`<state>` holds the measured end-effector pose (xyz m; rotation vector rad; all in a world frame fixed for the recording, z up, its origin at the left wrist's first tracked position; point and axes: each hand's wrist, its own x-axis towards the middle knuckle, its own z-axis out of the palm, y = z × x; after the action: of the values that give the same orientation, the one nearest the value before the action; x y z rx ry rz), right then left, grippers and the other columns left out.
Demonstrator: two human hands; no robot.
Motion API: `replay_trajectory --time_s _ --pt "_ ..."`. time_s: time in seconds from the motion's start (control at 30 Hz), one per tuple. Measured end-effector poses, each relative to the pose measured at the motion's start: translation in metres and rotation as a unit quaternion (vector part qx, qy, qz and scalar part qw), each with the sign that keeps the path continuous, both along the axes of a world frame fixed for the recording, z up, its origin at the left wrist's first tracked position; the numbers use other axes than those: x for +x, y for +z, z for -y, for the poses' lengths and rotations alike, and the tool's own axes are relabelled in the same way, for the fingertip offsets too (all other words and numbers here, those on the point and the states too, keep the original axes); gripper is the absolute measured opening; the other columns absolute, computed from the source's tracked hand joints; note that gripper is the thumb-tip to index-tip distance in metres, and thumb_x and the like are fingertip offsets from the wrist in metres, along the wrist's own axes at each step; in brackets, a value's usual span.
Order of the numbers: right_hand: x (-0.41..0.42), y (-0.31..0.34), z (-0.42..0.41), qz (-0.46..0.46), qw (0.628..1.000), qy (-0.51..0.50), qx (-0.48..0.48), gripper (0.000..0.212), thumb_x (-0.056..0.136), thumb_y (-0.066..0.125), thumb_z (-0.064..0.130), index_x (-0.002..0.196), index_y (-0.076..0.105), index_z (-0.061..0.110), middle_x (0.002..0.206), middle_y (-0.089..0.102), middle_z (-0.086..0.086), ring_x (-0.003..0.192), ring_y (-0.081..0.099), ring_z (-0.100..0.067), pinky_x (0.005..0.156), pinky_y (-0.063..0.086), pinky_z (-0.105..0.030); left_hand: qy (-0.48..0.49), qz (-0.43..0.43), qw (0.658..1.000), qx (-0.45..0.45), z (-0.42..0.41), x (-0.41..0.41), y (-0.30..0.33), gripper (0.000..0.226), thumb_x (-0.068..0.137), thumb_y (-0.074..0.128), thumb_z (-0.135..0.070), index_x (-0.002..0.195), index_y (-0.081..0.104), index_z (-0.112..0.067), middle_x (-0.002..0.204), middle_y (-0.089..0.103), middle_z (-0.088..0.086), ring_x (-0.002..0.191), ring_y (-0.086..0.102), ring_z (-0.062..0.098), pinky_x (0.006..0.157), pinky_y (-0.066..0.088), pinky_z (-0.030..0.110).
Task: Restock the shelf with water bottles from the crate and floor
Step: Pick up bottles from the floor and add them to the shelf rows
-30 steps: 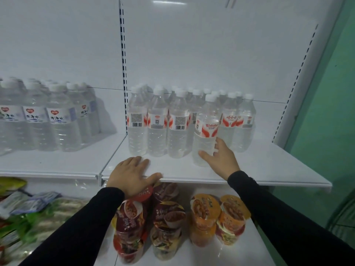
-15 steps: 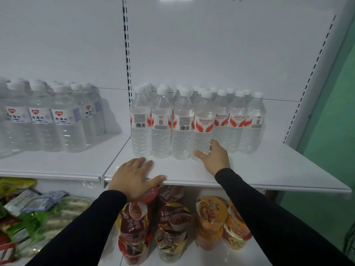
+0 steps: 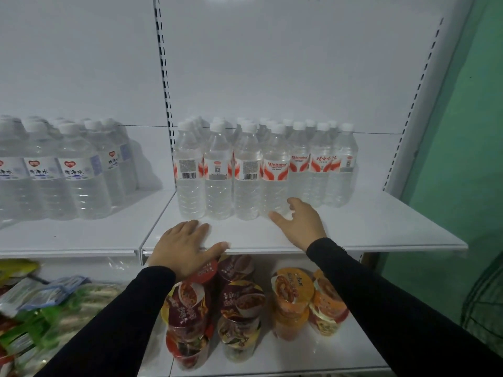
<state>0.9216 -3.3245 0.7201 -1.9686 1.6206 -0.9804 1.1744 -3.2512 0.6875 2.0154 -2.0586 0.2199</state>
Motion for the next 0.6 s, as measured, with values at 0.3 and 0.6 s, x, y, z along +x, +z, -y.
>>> replay_trajectory --time_s 0.3,0.6 --pt "-0.075 -0.005 -0.123 -0.081 0.989 -0.014 -0.126 0.060 0.091 0.064 0.047 0.138 0.053 0.010 0.138 0.053 -0.009 0.129 0.048 -0.022 0.106 0.028 -0.017 -0.040 -0.122 0.992 0.004 -0.019 -0.011 0.016 0.079 0.087 0.031 -0.075 0.129 0.056 -0.013 0.131 0.057 0.009 0.123 0.050 0.028 0.102 0.037 0.038" --pt "-0.161 -0.060 -0.263 -0.138 0.976 -0.115 -0.122 0.058 0.095 0.058 0.046 0.141 0.048 0.012 0.143 0.046 -0.009 0.130 0.040 -0.017 0.108 0.031 -0.023 -0.233 -0.229 0.937 -0.126 -0.116 -0.127 -0.015 0.036 0.096 0.053 -0.032 0.121 0.065 -0.009 0.116 0.067 0.013 0.105 0.060 0.029 0.087 0.044 0.033"
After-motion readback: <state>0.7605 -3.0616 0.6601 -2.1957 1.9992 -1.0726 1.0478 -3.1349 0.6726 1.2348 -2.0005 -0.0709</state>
